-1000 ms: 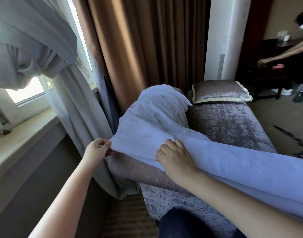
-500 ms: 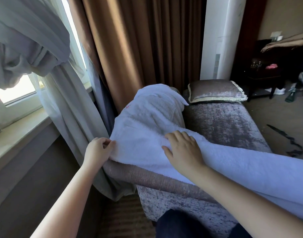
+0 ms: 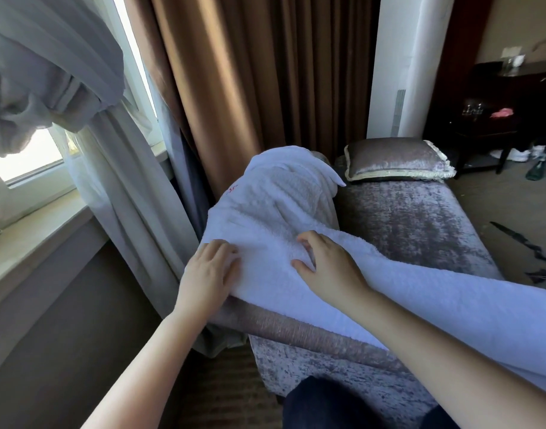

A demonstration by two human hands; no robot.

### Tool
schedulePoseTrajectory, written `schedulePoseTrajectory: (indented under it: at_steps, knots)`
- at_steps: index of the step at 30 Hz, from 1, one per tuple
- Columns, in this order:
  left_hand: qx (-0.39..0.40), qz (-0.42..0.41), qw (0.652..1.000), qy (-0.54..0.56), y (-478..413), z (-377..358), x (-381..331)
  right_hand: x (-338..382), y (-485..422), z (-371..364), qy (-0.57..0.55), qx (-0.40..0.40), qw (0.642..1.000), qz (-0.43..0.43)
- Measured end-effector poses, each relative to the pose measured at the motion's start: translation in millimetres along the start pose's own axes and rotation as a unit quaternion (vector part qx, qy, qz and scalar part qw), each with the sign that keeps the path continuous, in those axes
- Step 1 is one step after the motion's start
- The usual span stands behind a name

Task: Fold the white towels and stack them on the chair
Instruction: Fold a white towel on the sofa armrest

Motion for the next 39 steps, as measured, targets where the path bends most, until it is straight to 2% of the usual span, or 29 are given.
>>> schedulePoseTrajectory:
  at_steps: [3, 5, 6, 7, 9, 10, 11, 15, 19, 23, 26, 30, 35, 39]
  knots:
    - [0.11, 0.017, 0.993, 0.031, 8.1, -28.4, 1.8, 19.1, -4.3, -8.2, -0.076, 0.048, 0.995, 0.044]
    - [0.103, 0.041, 0.991, 0.078, 9.8, -28.4, 4.2, 36.1, 1.5, -8.1, -0.115, 0.056, 0.987, 0.093]
    - [0.084, 0.093, 0.981, 0.147, 7.0, -20.5, 8.8, 45.1, 7.0, -9.3, -0.116, 0.061, 0.983, 0.13]
    - [0.041, 0.189, 0.947, 0.255, 3.1, -8.8, 18.1, 54.4, 14.7, -13.0, -0.091, 0.067, 0.977, 0.179]
    - [-0.044, 0.369, 0.798, 0.474, -2.7, 3.3, 41.3, 69.5, 33.0, -28.9, 0.028, 0.084, 0.955, 0.283]
    - [-0.054, 0.41, 0.753, 0.511, -5.0, 8.3, 49.8, 72.0, 40.3, -38.7, 0.084, 0.098, 0.941, 0.313]
    - [-0.041, 0.43, 0.743, 0.511, -7.6, 13.1, 54.4, 72.1, 45.4, -47.5, 0.123, 0.111, 0.932, 0.324]
    - [0.062, 0.424, 0.85, 0.308, -13.6, 21.0, 71.3, 67.7, 47.6, -58.5, 0.132, 0.136, 0.933, 0.305]
    - [0.016, 0.38, 0.897, 0.223, -31.8, 22.7, 76.1, 58.5, 42.8, -44.4, 0.082, 0.132, 0.951, 0.269]
    - [-0.049, 0.375, 0.897, 0.227, -39.6, 17.3, 79.8, 40.2, 36.6, -13.9, 0.1, 0.012, 0.966, 0.237]
    - [-0.011, 0.35, 0.922, 0.167, -37.0, -1.6, 78.7, 11.1, 30.3, 4.1, 0.154, -0.042, 0.973, 0.167]
    - [0.038, 0.373, 0.914, 0.154, -28.0, -15.0, 79.6, -24.3, 30.6, -0.4, 0.21, -0.008, 0.974, 0.082]
    - [0.022, 0.378, 0.903, 0.204, -28.3, -4.1, 79.6, -26.2, 40.5, -15.0, 0.301, 0.013, 0.949, 0.094]
    - [0.001, 0.357, 0.925, 0.131, -35.5, 8.5, 78.7, -23.8, 47.4, -19.5, 0.312, 0.025, 0.945, 0.093]
Point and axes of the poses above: each hand's wrist, its own y-axis away from the middle knuckle, its own z-axis out of the back of the hand, x = y × z, the point moved 8 cm from there along -y, towards the middle knuckle, and after that the axes turned 3 degrees about -z, right-handed, at the moved point
